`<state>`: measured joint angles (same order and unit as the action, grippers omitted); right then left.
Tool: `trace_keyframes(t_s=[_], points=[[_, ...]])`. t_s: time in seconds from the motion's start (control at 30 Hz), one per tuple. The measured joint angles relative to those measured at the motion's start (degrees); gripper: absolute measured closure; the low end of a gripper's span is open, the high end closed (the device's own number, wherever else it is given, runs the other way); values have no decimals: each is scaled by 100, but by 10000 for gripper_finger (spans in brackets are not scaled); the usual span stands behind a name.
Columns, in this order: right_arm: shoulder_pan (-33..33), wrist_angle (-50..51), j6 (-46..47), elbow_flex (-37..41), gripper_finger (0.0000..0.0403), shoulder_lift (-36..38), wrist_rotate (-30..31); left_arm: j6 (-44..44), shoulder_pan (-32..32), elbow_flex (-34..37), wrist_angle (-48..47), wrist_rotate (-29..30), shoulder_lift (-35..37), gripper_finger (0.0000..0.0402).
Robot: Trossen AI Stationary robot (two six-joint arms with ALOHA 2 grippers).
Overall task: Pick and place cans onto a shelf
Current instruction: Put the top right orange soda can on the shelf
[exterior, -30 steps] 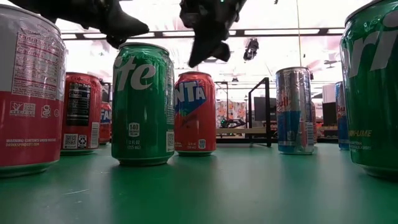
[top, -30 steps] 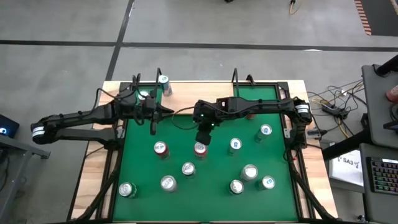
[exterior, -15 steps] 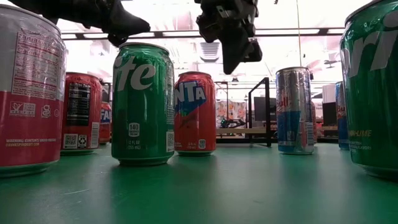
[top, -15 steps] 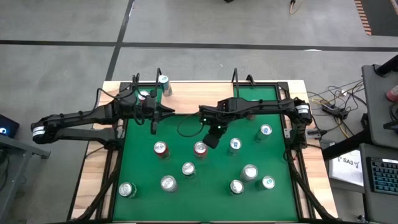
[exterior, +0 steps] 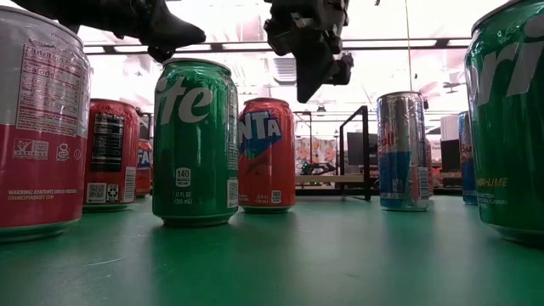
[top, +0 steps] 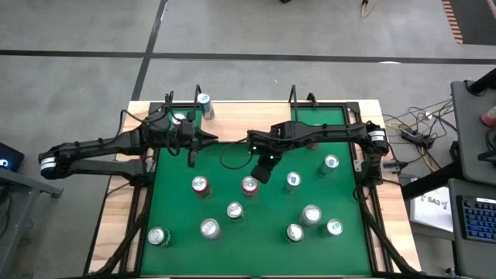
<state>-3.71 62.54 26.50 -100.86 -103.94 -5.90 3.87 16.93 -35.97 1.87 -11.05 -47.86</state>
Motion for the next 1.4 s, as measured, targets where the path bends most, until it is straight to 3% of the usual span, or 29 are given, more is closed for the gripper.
trace_keyframes(t_s=[0.23,0.53,0.77,0.9,1.03,1.17,1.4], points=[[-104,145,429,2,346,-2,-50,318,0,-185,-4,1,-2,365],[-531,843,499,7,182,-2,13,669,4,-480,-16,79,-6,365],[-907,1508,489,9,88,141,15,917,4,-551,-15,982,-5,365],[-1143,1890,393,9,66,298,77,1060,4,-551,-15,1675,-6,365],[-1442,2229,342,9,60,581,512,1131,7,-553,-2,2054,-4,365],[-1841,2450,288,10,60,826,982,1133,4,-553,7,2066,-7,365],[-2532,2585,31,12,60,1071,1045,1151,4,-553,7,2077,0,365]])
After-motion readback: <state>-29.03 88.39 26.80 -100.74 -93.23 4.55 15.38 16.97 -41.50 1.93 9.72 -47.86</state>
